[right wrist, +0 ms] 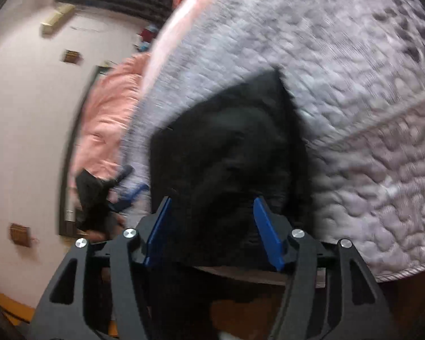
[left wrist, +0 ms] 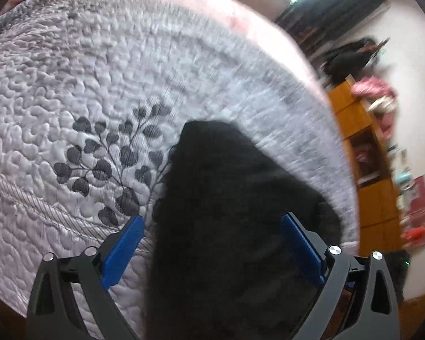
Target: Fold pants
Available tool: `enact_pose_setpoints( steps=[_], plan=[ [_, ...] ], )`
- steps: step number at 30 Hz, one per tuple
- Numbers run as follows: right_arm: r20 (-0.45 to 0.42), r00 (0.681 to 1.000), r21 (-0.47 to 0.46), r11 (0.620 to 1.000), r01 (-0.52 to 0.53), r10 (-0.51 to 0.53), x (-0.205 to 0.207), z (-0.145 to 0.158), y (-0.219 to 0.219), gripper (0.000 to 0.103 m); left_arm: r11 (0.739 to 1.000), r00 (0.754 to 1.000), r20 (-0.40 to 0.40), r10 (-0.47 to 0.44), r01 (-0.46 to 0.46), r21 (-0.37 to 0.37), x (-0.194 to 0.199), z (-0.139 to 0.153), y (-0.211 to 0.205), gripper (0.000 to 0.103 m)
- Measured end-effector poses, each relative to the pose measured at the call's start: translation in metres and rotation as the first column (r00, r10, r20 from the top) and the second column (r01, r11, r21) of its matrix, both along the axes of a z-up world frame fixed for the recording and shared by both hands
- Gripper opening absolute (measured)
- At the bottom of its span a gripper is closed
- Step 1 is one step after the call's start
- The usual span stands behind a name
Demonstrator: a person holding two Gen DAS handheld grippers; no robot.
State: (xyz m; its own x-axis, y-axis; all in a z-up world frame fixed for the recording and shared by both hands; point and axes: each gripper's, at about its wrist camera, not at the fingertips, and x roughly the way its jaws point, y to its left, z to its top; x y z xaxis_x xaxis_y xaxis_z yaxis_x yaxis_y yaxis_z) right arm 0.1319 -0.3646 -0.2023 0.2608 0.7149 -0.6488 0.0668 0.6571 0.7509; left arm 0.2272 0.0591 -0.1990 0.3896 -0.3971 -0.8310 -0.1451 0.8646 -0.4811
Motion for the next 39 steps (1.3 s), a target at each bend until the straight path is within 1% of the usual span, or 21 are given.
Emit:
enact_pose_setpoints(
  steps=[2, 4, 5, 6, 7, 8, 9, 10, 12, 13, 14, 15, 16, 19, 21, 24, 27, 31, 33, 35, 39],
  plan=[
    [-0.009, 1.0, -0.055, 0.998, -0.014, 0.013, 0.001, -0.007, 0.003, 0.05, 1.0, 0.998, -0.056, -0.027, 0.027, -0.011, 0.004, -0.013, -0.006, 0.098],
    [-0.005, 1.0, -0.035, 0.999, -0.003, 0.003, 0.0, 0.006, 0.001, 0.059, 0.999, 0.998, -0.063, -0.032, 0.031, -0.031, -0.001, -0.015, -0.006, 0.098],
    [0.013, 1.0, -0.036, 0.999, 0.005, -0.005, -0.003, 0.016, -0.002, 0.069, 0.999, 0.999, -0.041, -0.026, 0.024, -0.048, -0.008, -0.011, -0.002, 0.098],
    [0.025, 1.0, -0.046, 0.999, 0.011, -0.009, -0.006, 0.023, -0.003, 0.075, 0.998, 1.0, -0.021, -0.019, 0.018, -0.066, -0.014, -0.008, 0.002, 0.098],
    [0.03, 0.999, -0.063, 0.998, 0.016, -0.014, -0.01, 0.029, -0.006, 0.076, 0.996, 1.0, -0.005, -0.01, 0.01, -0.086, -0.023, -0.005, 0.009, 0.098],
    [0.022, 0.999, -0.074, 0.997, 0.025, -0.023, -0.015, 0.032, -0.01, 0.08, 0.995, 1.0, 0.0, -0.005, 0.005, -0.097, -0.028, -0.005, 0.014, 0.099],
    [0.009, 0.999, -0.074, 0.997, 0.032, -0.031, -0.019, 0.03, -0.013, 0.089, 0.993, 1.0, 0.005, 0.001, 0.0, -0.115, -0.032, -0.005, 0.023, 0.099],
    [-0.016, 0.999, -0.084, 0.996, 0.041, -0.043, -0.022, 0.024, -0.016, 0.091, 0.991, 1.0, 0.005, 0.004, -0.003, -0.134, -0.036, -0.007, 0.028, 0.099],
    [-0.063, 0.996, -0.083, 0.995, 0.055, -0.06, -0.023, 0.007, -0.022, 0.092, 0.983, 1.0, -0.015, -0.002, -0.001, -0.182, -0.04, -0.016, 0.038, 0.099],
    [-0.092, 0.994, -0.057, 0.997, 0.061, -0.066, -0.022, -0.002, -0.024, 0.092, 0.978, 1.0, -0.028, -0.007, 0.001, -0.209, -0.042, -0.02, 0.042, 0.099],
    [-0.127, 0.99, -0.001, 0.998, 0.069, -0.069, -0.022, -0.014, -0.028, 0.092, 0.966, 0.999, -0.045, -0.016, 0.004, -0.259, -0.041, -0.025, 0.046, 0.099],
    [-0.147, 0.987, 0.019, 0.997, 0.075, -0.071, -0.02, -0.02, -0.029, 0.092, 0.956, 0.998, -0.056, -0.024, 0.006, -0.293, -0.039, -0.029, 0.049, 0.099],
    [-0.156, 0.985, 0.028, 0.997, 0.078, -0.073, -0.019, -0.024, -0.029, 0.092, 0.948, 0.998, -0.066, -0.025, 0.003, -0.318, -0.038, -0.032, 0.052, 0.099],
    [-0.142, 0.989, 0.099, 0.993, 0.063, -0.049, -0.013, -0.032, -0.026, 0.093, 0.928, 0.996, -0.078, -0.043, 0.011, -0.373, -0.033, -0.038, 0.056, 0.099],
    [-0.146, 0.988, 0.129, 0.99, 0.062, -0.043, -0.005, -0.039, -0.024, 0.095, 0.919, 0.995, -0.078, -0.061, 0.026, -0.393, -0.031, -0.04, 0.056, 0.099],
    [-0.159, 0.986, 0.123, 0.99, 0.075, -0.055, 0.003, -0.046, -0.027, 0.095, 0.916, 0.994, -0.076, -0.083, 0.046, -0.399, -0.025, -0.044, 0.055, 0.099],
    [-0.172, 0.984, 0.127, 0.989, 0.075, -0.053, 0.01, -0.051, -0.031, 0.095, 0.903, 0.988, -0.089, -0.124, 0.075, -0.424, -0.014, -0.055, 0.053, 0.099],
    [-0.173, 0.984, 0.126, 0.99, 0.059, -0.037, 0.022, -0.055, -0.031, 0.095, 0.901, 0.979, -0.121, -0.165, 0.1, -0.423, -0.003, -0.071, 0.046, 0.099],
    [-0.178, 0.983, 0.13, 0.99, 0.062, -0.039, 0.026, -0.057, -0.031, 0.096, 0.898, 0.977, -0.129, -0.169, 0.099, -0.43, 0.003, -0.078, 0.043, 0.099],
    [-0.179, 0.983, 0.138, 0.989, 0.06, -0.035, 0.03, -0.058, -0.026, 0.096, 0.882, 0.977, -0.125, -0.175, 0.099, -0.461, 0.006, -0.084, 0.038, 0.099],
    [-0.175, 0.984, 0.14, 0.99, 0.013, 0.012, 0.038, -0.062, -0.01, 0.096, 0.849, 0.974, -0.111, -0.198, 0.114, -0.515, 0.011, -0.09, 0.028, 0.099]
  ],
)
